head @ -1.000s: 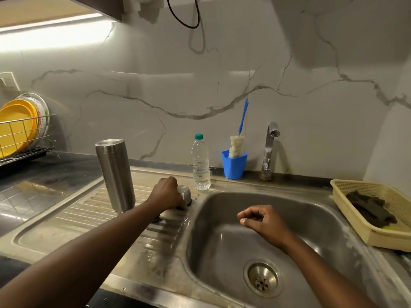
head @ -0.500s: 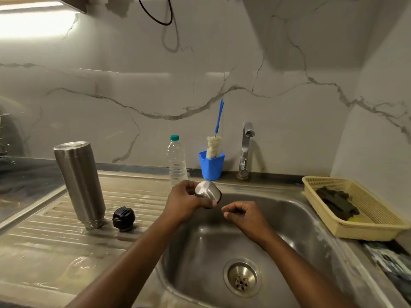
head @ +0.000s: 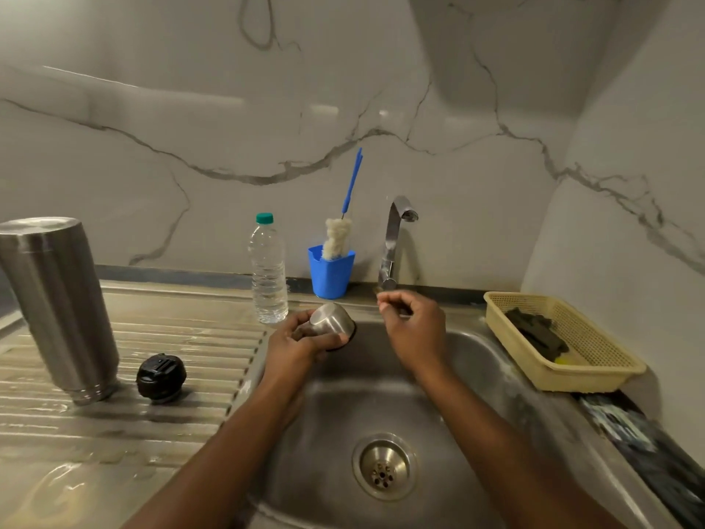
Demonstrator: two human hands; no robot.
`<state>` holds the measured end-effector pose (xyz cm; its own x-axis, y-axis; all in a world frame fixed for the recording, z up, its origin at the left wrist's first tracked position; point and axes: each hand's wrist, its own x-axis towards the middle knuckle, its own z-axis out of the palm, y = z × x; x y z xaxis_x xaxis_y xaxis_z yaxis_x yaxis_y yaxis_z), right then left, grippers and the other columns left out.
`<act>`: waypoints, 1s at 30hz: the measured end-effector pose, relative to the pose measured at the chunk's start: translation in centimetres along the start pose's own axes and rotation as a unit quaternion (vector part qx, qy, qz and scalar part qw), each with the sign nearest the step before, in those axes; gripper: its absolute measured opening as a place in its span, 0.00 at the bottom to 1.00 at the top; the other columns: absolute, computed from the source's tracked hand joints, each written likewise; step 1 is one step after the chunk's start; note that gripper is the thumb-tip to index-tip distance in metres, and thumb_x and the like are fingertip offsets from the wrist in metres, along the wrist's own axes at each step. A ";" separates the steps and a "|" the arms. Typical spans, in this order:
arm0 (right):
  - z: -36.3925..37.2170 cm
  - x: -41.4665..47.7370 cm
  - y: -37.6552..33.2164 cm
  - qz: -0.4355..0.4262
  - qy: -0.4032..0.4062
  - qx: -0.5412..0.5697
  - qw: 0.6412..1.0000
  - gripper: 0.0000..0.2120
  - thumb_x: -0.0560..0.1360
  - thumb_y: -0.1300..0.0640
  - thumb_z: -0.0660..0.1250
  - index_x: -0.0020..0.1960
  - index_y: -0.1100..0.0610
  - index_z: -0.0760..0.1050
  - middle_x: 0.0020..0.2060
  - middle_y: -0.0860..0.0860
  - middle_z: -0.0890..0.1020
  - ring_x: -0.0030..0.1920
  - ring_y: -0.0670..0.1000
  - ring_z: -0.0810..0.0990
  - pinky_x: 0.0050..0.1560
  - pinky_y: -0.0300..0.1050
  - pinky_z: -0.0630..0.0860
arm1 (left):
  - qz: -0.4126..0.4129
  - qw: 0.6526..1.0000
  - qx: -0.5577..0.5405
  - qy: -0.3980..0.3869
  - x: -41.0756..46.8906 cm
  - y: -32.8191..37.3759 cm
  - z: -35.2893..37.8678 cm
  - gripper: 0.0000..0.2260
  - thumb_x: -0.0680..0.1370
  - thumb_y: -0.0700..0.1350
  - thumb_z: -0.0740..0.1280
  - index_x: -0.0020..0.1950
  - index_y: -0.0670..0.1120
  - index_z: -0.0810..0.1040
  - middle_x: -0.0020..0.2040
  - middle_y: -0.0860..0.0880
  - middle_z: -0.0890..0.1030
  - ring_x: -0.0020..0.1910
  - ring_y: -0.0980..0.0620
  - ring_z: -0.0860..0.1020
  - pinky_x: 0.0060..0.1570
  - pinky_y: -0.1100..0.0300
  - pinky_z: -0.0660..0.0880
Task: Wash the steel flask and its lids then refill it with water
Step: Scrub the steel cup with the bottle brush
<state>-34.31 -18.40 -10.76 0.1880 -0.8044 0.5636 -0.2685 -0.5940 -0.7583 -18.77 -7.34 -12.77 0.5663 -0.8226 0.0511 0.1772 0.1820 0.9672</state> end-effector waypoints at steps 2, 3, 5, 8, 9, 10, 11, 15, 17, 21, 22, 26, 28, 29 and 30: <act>0.4 1.5 -2.6 -0.029 -0.002 -0.020 0.999 0.08 0.78 0.59 0.72 0.56 0.54 0.85 0.42 0.42 0.84 0.43 0.36 0.82 0.45 0.26 0.76 | 0.003 1.000 -0.022 0.001 0.0 0.0 0.1 0.21 0.68 0.32 0.80 0.57 0.48 0.82 0.49 0.44 0.88 0.50 0.46 0.85 0.51 0.51 0.80; 0.9 2.5 -4.0 -0.031 -0.016 -0.031 0.999 0.11 0.78 0.58 0.72 0.60 0.55 0.84 0.42 0.43 0.83 0.42 0.36 0.82 0.46 0.30 0.78 | 0.002 1.000 -0.030 -0.001 0.1 0.0 0.2 0.21 0.68 0.32 0.79 0.58 0.47 0.82 0.50 0.44 0.88 0.50 0.46 0.86 0.52 0.52 0.80; 2.0 5.0 -6.7 -0.014 -0.052 -0.041 0.998 0.19 0.78 0.54 0.73 0.67 0.57 0.78 0.45 0.46 0.82 0.44 0.41 0.82 0.50 0.39 0.80 | -0.002 0.999 -0.046 -0.008 0.3 -0.3 0.2 0.23 0.68 0.31 0.79 0.61 0.44 0.82 0.51 0.43 0.88 0.52 0.45 0.86 0.51 0.53 0.81; 3.2 8.7 -10.3 0.035 -0.092 -0.058 0.993 0.29 0.78 0.49 0.72 0.75 0.57 0.68 0.55 0.51 0.79 0.50 0.49 0.78 0.47 0.41 0.73 | -0.004 0.998 -0.057 -0.009 0.6 -0.5 0.3 0.26 0.68 0.32 0.80 0.65 0.43 0.80 0.52 0.42 0.88 0.52 0.44 0.86 0.51 0.53 0.80; 3.6 9.9 -11.1 0.049 -0.097 -0.070 0.992 0.29 0.79 0.48 0.72 0.74 0.57 0.68 0.56 0.51 0.77 0.48 0.48 0.75 0.45 0.39 0.71 | -0.003 0.998 -0.061 -0.007 0.6 -0.6 0.3 0.26 0.68 0.32 0.80 0.65 0.43 0.80 0.52 0.42 0.88 0.51 0.45 0.87 0.51 0.54 0.80; 3.9 11.0 -11.8 0.060 -0.100 -0.098 0.988 0.27 0.79 0.46 0.71 0.72 0.57 0.69 0.56 0.50 0.76 0.45 0.46 0.73 0.40 0.36 0.68 | -0.003 0.998 -0.066 -0.006 0.7 -0.6 0.2 0.26 0.69 0.32 0.80 0.66 0.43 0.80 0.52 0.42 0.88 0.48 0.48 0.86 0.49 0.56 0.80; 4.3 12.0 -12.3 0.066 -0.100 -0.137 0.983 0.25 0.79 0.45 0.70 0.69 0.57 0.71 0.56 0.49 0.77 0.40 0.44 0.70 0.35 0.35 0.64 | -0.002 0.997 -0.071 -0.008 0.7 -0.6 0.1 0.26 0.69 0.31 0.79 0.66 0.42 0.80 0.52 0.42 0.88 0.43 0.52 0.85 0.45 0.59 0.79; 5.7 15.4 -12.4 0.103 -0.108 -0.193 0.970 0.18 0.79 0.46 0.69 0.62 0.57 0.76 0.56 0.52 0.83 0.41 0.48 0.79 0.31 0.40 0.66 | -0.005 0.997 -0.077 -0.018 1.0 -0.6 0.0 0.27 0.70 0.32 0.79 0.68 0.43 0.79 0.53 0.42 0.88 0.37 0.58 0.82 0.40 0.64 0.76; 6.1 16.3 -12.0 0.104 -0.107 -0.181 0.972 0.13 0.80 0.51 0.68 0.59 0.58 0.75 0.57 0.54 0.83 0.48 0.53 0.83 0.36 0.42 0.74 | -0.002 0.997 -0.073 -0.019 0.9 -0.7 0.1 0.27 0.70 0.33 0.79 0.67 0.43 0.79 0.52 0.43 0.88 0.39 0.57 0.83 0.42 0.62 0.77; 5.8 17.4 -12.6 0.078 -0.088 -0.154 0.981 0.09 0.79 0.55 0.68 0.54 0.60 0.76 0.51 0.57 0.85 0.46 0.56 0.87 0.46 0.51 0.86 | 0.002 0.997 -0.071 -0.018 1.0 -0.8 0.1 0.28 0.69 0.33 0.80 0.68 0.44 0.79 0.53 0.42 0.87 0.44 0.53 0.84 0.46 0.60 0.77; 5.5 17.7 -12.9 0.067 -0.084 -0.148 0.983 0.09 0.78 0.55 0.68 0.54 0.61 0.77 0.49 0.57 0.85 0.44 0.56 0.87 0.47 0.53 0.86 | 0.001 0.997 -0.073 -0.020 1.1 -0.9 0.1 0.29 0.69 0.33 0.80 0.68 0.44 0.79 0.54 0.42 0.87 0.44 0.53 0.83 0.46 0.60 0.76; 3.6 18.6 -14.1 0.036 -0.058 -0.131 0.989 0.11 0.77 0.56 0.68 0.50 0.64 0.80 0.41 0.57 0.86 0.36 0.56 0.88 0.44 0.54 0.87 | -0.004 0.997 -0.078 -0.020 1.2 -1.0 0.0 0.29 0.68 0.32 0.80 0.69 0.43 0.79 0.54 0.41 0.87 0.46 0.51 0.84 0.45 0.61 0.76; 2.7 18.6 -14.3 0.027 -0.046 -0.118 0.992 0.11 0.78 0.56 0.68 0.49 0.65 0.80 0.39 0.56 0.86 0.32 0.54 0.87 0.42 0.53 0.87 | -0.005 0.997 -0.078 -0.019 1.2 -1.0 0.0 0.29 0.69 0.32 0.80 0.68 0.43 0.79 0.54 0.41 0.87 0.47 0.50 0.84 0.46 0.59 0.76; 2.3 18.5 -14.3 0.024 -0.040 -0.111 0.993 0.11 0.78 0.56 0.68 0.49 0.65 0.81 0.38 0.56 0.86 0.31 0.53 0.86 0.42 0.53 0.87 | -0.006 0.997 -0.078 -0.019 1.2 -1.0 0.0 0.29 0.68 0.32 0.80 0.68 0.42 0.79 0.54 0.41 0.87 0.47 0.50 0.84 0.45 0.60 0.76; 1.9 18.4 -14.2 0.020 -0.033 -0.104 0.994 0.11 0.78 0.56 0.68 0.48 0.65 0.81 0.38 0.56 0.86 0.30 0.52 0.86 0.41 0.53 0.87 | -0.007 0.997 -0.078 -0.017 1.2 -1.0 0.0 0.29 0.68 0.32 0.80 0.68 0.42 0.79 0.54 0.41 0.87 0.46 0.50 0.84 0.44 0.60 0.75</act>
<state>-25.21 -24.77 9.78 0.2332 -0.8298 0.5070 -0.4655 -0.5530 -0.6910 -18.31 -8.50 -13.67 0.5351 -0.8434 0.0481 0.3100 0.2490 0.9175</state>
